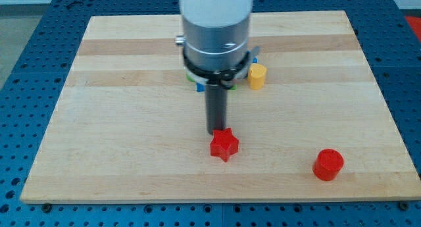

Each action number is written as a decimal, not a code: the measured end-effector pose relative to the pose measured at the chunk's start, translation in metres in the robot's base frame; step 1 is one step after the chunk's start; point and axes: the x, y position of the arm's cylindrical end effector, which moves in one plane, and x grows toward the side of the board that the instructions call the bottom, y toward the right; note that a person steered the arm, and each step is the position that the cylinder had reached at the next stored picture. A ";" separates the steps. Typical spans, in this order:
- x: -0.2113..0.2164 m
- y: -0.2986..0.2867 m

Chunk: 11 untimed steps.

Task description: Push red star towards red circle

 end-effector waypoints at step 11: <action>0.052 0.084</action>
